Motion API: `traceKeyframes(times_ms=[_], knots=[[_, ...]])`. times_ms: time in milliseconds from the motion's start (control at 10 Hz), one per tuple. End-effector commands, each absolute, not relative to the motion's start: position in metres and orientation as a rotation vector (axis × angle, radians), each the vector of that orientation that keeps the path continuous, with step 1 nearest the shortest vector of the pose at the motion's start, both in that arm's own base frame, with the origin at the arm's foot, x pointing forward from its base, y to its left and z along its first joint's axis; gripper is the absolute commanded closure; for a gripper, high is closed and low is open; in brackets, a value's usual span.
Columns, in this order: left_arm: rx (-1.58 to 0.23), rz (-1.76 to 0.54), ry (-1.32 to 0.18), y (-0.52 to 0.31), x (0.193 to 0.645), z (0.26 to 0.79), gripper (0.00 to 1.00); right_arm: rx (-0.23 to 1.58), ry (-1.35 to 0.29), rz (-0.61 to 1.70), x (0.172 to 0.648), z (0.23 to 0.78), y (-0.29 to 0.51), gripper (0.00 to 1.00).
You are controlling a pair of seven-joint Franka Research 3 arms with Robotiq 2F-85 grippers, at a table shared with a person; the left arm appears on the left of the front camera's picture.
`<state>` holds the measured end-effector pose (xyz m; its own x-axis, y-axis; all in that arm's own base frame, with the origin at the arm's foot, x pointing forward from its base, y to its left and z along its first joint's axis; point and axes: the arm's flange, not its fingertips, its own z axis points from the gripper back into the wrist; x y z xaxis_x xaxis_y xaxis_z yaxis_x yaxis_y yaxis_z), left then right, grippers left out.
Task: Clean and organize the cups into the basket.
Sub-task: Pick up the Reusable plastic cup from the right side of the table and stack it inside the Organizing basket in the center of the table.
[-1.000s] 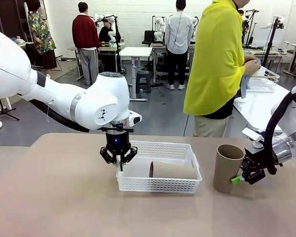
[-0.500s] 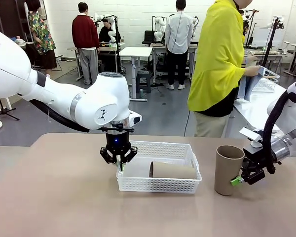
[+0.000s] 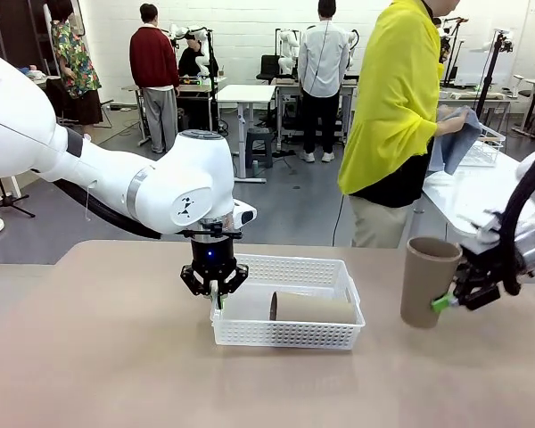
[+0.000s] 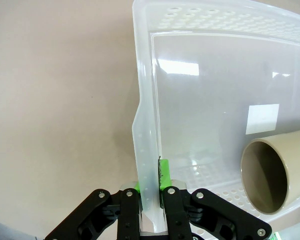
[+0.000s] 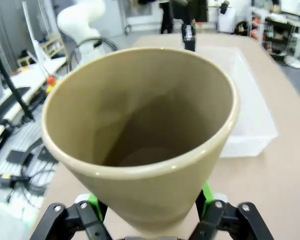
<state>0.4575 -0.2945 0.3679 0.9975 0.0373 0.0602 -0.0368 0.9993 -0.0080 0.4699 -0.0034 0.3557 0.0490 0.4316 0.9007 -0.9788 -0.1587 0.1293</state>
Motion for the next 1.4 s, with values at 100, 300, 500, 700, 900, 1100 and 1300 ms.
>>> traceKeyframes(times_ms=[100, 300, 500, 700, 900, 1100, 1300], knots=[[-0.011, 0.038, -0.066, -0.296, 0.457, 0.37, 1.0, 0.973, -0.77, 1.247, 0.433, 0.463, -0.009, 0.2], [-0.011, 0.038, -0.066, -0.296, 0.457, 0.37, 1.0, 0.94, -0.764, 1.169, 0.425, 0.496, -0.009, 0.2], [-0.011, 0.038, -0.066, -0.296, 0.457, 0.37, 1.0, 0.937, -0.764, 1.229, 0.424, 0.504, -0.018, 0.2], [-0.011, 0.038, -0.066, -0.296, 0.457, 0.37, 1.0, 0.937, -0.764, 1.229, 0.424, 0.504, -0.018, 0.2], [-0.011, 0.038, -0.066, -0.296, 0.457, 0.37, 1.0, 0.937, -0.764, 1.229, 0.424, 0.504, -0.018, 0.2], [-0.011, 0.038, -0.066, -0.296, 0.457, 0.37, 1.0, 0.814, -0.515, 1.278, 0.436, 0.522, 0.018, 0.17], [-0.011, 0.038, -0.066, -0.296, 0.457, 0.37, 1.0, 0.671, -0.311, 1.299, 0.467, 0.542, 0.07, 0.17]])
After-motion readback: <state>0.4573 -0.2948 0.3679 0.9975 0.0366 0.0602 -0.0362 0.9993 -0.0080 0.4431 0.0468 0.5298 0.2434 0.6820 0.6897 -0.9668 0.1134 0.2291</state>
